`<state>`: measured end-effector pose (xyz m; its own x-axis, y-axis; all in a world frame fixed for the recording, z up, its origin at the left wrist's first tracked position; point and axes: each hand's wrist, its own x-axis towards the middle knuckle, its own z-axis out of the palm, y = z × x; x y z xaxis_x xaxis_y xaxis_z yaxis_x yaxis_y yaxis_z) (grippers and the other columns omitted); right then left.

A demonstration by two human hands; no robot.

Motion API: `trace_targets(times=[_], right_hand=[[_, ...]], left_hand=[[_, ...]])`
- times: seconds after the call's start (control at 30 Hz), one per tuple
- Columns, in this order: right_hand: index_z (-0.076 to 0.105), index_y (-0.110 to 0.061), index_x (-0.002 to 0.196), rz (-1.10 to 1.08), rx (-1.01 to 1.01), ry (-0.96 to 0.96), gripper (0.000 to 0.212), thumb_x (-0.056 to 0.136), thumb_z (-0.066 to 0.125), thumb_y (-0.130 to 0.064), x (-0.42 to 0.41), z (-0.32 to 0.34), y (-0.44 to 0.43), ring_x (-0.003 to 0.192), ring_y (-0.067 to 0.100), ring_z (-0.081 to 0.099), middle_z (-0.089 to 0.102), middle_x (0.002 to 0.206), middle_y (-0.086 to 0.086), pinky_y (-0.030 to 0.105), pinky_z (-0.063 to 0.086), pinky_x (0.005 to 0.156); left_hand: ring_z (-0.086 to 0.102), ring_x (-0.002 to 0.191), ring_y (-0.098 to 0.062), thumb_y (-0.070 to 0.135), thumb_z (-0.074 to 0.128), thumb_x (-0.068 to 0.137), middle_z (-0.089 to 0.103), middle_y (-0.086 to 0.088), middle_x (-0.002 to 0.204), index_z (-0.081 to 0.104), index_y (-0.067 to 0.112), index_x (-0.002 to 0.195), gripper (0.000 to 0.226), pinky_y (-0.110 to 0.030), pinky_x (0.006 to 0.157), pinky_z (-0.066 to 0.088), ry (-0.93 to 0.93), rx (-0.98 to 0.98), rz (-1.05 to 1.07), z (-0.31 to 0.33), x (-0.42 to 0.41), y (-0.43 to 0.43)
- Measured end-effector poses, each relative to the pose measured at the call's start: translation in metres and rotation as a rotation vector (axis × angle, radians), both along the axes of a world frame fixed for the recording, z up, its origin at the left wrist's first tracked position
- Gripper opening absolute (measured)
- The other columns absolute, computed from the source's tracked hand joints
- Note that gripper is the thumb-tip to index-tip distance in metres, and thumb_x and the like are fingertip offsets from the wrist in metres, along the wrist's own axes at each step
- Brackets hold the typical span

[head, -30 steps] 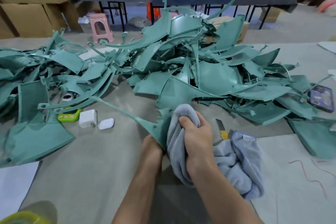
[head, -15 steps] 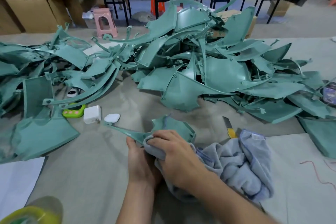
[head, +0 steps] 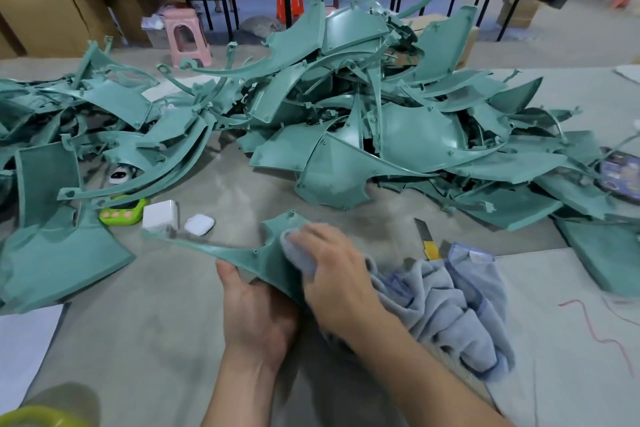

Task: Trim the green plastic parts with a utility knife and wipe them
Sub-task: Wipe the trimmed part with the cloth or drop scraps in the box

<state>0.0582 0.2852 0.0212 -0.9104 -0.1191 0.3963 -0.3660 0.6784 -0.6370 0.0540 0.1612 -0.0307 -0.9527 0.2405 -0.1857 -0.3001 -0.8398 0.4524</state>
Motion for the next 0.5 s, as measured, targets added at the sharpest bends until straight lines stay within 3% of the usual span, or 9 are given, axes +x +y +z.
trace_targets(times=[0.1, 0.2, 0.27, 0.33, 0.4, 0.43, 0.5], right_hand=[[0.077, -0.018, 0.109, 0.247, 0.003, -0.01, 0.026, 0.091, 0.059, -0.025, 0.023, -0.004, 0.007, 0.107, 0.01, 0.058, 0.07, 0.113, -0.006, 0.013, 0.038, 0.098], [0.076, -0.019, 0.114, 0.22, 0.018, -0.124, 0.044, 0.073, 0.071, -0.005, 0.02, -0.006, 0.025, 0.112, 0.007, 0.057, 0.071, 0.118, -0.006, 0.003, 0.03, 0.099], [0.076, -0.021, 0.111, 0.056, -0.022, -0.116, 0.042, 0.077, 0.065, 0.001, 0.012, -0.005, 0.035, 0.106, 0.008, 0.059, 0.071, 0.112, -0.006, 0.008, 0.038, 0.097], [0.072, -0.03, 0.095, -0.149, -0.041, -0.181, 0.033, 0.079, 0.056, -0.006, 0.002, -0.005, 0.04, 0.091, 0.009, 0.061, 0.069, 0.097, -0.012, 0.025, 0.051, 0.086], [0.063, -0.029, 0.08, -0.332, -0.06, -0.258, 0.018, 0.075, 0.052, -0.017, -0.014, -0.004, 0.046, 0.081, 0.012, 0.061, 0.066, 0.085, -0.009, 0.039, 0.052, 0.075], [0.064, -0.031, 0.084, -0.413, -0.007, -0.283, 0.018, 0.076, 0.054, -0.019, -0.022, -0.003, 0.048, 0.09, 0.016, 0.062, 0.067, 0.094, -0.009, 0.04, 0.051, 0.08], [0.059, -0.033, 0.13, -0.552, 0.222, -0.331, 0.047, 0.085, 0.061, -0.019, -0.035, 0.0, 0.052, 0.128, 0.023, 0.05, 0.057, 0.137, -0.003, 0.038, 0.039, 0.107]], left_hand=[[0.054, 0.136, -0.033, 0.076, 0.034, 0.094, 0.056, -0.017, 0.147, 0.061, 0.011, 0.141, 0.085, -0.044, 0.106, 0.051, -0.013, 0.009, 0.089, 0.001, -0.003, 0.001], [0.06, 0.128, -0.035, 0.073, 0.029, 0.097, 0.062, -0.02, 0.139, 0.061, 0.009, 0.139, 0.084, -0.049, 0.106, 0.051, -0.063, -0.121, 0.199, 0.007, -0.006, 0.01], [0.069, 0.117, -0.029, 0.07, 0.028, 0.1, 0.07, -0.014, 0.128, 0.068, 0.015, 0.129, 0.075, -0.043, 0.095, 0.055, -0.138, -0.234, 0.329, 0.008, -0.007, 0.012], [0.074, 0.104, -0.021, 0.066, 0.035, 0.1, 0.076, -0.004, 0.116, 0.077, 0.022, 0.11, 0.061, -0.032, 0.079, 0.061, -0.186, -0.314, 0.496, 0.009, -0.005, 0.01], [0.077, 0.09, -0.014, 0.059, 0.042, 0.099, 0.079, 0.005, 0.1, 0.083, 0.03, 0.087, 0.051, -0.027, 0.065, 0.06, -0.198, -0.333, 0.606, 0.012, -0.004, 0.003], [0.077, 0.083, -0.012, 0.057, 0.045, 0.099, 0.079, 0.007, 0.092, 0.083, 0.032, 0.079, 0.049, -0.026, 0.061, 0.059, -0.212, -0.343, 0.644, 0.014, -0.005, -0.002], [0.075, 0.071, -0.009, 0.056, 0.052, 0.094, 0.077, 0.011, 0.081, 0.079, 0.026, 0.075, 0.044, -0.024, 0.056, 0.057, -0.252, -0.394, 0.687, 0.022, -0.004, -0.012]])
